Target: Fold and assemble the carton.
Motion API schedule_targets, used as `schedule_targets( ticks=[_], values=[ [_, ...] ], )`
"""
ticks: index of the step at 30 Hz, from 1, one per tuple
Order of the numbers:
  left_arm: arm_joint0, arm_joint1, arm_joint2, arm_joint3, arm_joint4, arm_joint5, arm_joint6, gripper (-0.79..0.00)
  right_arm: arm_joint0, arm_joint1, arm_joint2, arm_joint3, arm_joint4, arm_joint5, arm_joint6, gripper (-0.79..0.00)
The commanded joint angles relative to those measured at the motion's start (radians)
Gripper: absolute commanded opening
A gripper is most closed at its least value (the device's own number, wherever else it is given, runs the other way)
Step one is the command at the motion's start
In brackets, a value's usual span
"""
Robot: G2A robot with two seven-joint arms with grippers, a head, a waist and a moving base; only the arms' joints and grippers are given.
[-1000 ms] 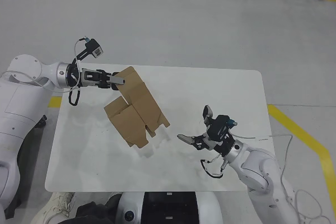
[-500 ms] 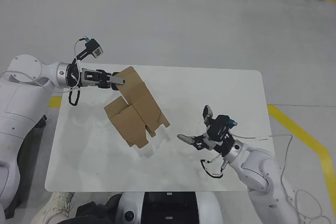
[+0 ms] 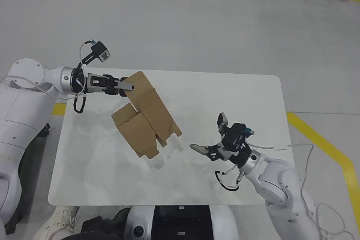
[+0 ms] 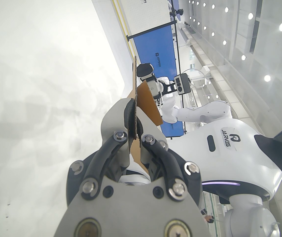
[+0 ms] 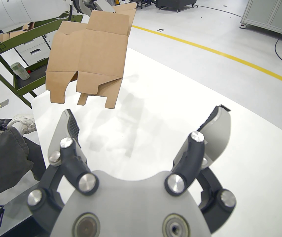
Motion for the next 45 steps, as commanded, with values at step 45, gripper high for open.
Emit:
schedule_targets(
  ticks=[45],
  values=[
    [-0.092,-0.127,0.054,0.162,-0.066,-0.001,0.064,-0.785,0.210,0.001,-0.274,0.272,1.019,-0.125,0.398,0.000]
  ],
)
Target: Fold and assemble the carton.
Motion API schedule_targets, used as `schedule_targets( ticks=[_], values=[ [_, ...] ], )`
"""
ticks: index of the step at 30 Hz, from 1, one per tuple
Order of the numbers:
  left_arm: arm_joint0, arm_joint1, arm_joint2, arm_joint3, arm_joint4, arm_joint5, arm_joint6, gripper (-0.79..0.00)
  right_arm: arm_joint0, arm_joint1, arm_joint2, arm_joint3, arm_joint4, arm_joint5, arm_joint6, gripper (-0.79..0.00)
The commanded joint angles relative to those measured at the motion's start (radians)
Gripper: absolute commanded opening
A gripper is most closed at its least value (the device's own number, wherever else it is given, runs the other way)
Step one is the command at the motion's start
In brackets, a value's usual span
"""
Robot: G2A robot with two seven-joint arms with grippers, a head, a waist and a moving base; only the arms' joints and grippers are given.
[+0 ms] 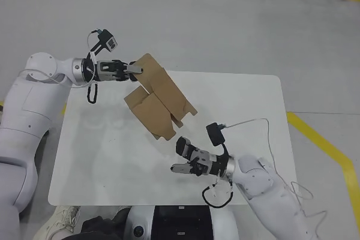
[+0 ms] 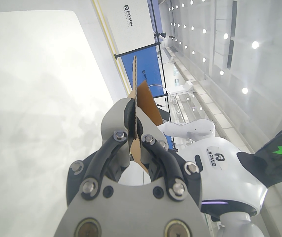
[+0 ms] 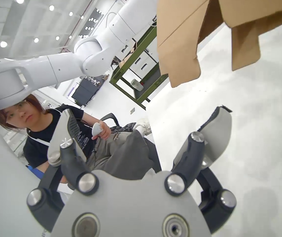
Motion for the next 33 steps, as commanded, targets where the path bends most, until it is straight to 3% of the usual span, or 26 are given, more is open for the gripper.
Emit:
schedule_targets(
  ticks=[1,8,14,19,27,33],
  values=[
    [-0.001,-0.005,0.000,0.005,-0.003,-0.003,-0.005,-0.785,0.023,-0.004,-0.016,0.021,0.032,0.008,0.001,0.000],
    [0.003,-0.021,-0.006,0.030,-0.008,-0.010,-0.020,-0.785,0.078,-0.015,-0.056,0.074,0.093,0.018,-0.022,0.000],
    [0.006,-0.030,-0.015,0.045,0.000,-0.012,-0.029,-0.785,0.100,-0.018,-0.071,0.111,0.199,0.000,-0.006,-0.219],
    [0.007,-0.035,-0.024,0.055,0.028,-0.016,-0.016,-0.785,0.107,-0.016,-0.071,0.119,0.246,-0.017,0.016,-0.274],
    [0.023,-0.041,-0.039,0.059,0.047,-0.016,-0.018,-0.785,0.115,-0.014,-0.063,0.120,0.239,-0.006,0.007,-0.289],
    [0.040,-0.041,-0.056,0.051,0.059,-0.017,-0.022,-0.785,0.123,-0.018,-0.072,0.130,0.204,0.006,-0.029,-0.443]
  ],
)
